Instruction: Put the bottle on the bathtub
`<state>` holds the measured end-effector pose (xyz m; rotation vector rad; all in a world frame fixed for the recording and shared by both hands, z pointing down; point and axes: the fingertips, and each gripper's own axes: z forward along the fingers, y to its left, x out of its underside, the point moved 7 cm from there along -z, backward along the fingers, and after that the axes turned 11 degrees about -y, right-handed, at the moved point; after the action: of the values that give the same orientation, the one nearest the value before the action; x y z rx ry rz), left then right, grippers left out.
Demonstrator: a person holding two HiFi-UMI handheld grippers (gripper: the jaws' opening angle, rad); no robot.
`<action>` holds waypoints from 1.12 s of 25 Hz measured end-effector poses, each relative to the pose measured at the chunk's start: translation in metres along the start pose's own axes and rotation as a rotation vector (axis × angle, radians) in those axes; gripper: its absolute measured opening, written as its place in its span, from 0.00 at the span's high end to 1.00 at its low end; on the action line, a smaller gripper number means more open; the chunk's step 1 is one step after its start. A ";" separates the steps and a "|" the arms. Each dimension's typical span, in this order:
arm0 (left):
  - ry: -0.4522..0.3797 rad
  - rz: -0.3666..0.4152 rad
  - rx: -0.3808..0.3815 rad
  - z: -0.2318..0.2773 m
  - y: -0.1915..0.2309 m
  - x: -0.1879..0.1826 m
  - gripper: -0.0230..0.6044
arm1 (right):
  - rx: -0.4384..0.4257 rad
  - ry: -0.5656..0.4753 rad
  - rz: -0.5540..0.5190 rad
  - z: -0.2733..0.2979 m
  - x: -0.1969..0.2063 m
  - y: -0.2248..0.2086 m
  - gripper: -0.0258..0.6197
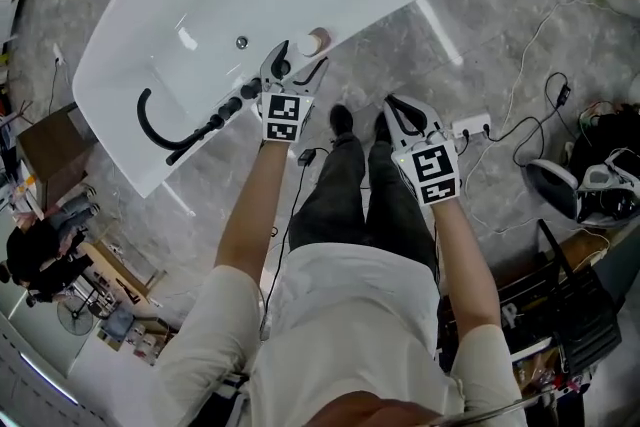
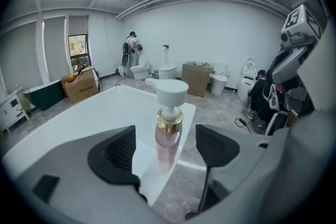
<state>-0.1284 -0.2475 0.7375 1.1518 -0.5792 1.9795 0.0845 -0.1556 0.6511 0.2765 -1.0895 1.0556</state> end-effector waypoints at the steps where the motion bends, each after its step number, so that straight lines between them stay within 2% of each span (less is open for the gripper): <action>1: -0.001 -0.004 -0.011 -0.007 -0.002 -0.004 0.41 | -0.003 -0.003 -0.009 -0.006 -0.004 0.002 0.91; 5: 0.009 -0.026 -0.025 -0.047 -0.021 -0.020 0.41 | -0.007 -0.003 -0.029 -0.033 -0.019 0.010 0.91; 10: -0.022 -0.033 -0.024 -0.094 -0.046 -0.059 0.41 | -0.010 -0.015 -0.041 -0.062 -0.041 0.018 0.91; 17: -0.043 -0.069 -0.015 -0.177 -0.101 -0.122 0.41 | -0.052 -0.033 -0.098 -0.124 -0.085 0.055 0.91; 22: -0.061 -0.099 -0.022 -0.223 -0.116 -0.147 0.41 | -0.065 -0.068 -0.117 -0.153 -0.106 0.078 0.91; 26: -0.086 -0.108 -0.024 -0.256 -0.127 -0.165 0.53 | -0.078 -0.086 -0.128 -0.179 -0.113 0.093 0.91; 28: -0.096 -0.116 -0.030 -0.271 -0.133 -0.174 0.56 | -0.084 -0.096 -0.127 -0.192 -0.116 0.098 0.91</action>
<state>-0.1130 -0.0453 0.4540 1.2392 -0.5759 1.8193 0.1113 -0.0457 0.4341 0.3271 -1.1842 0.8888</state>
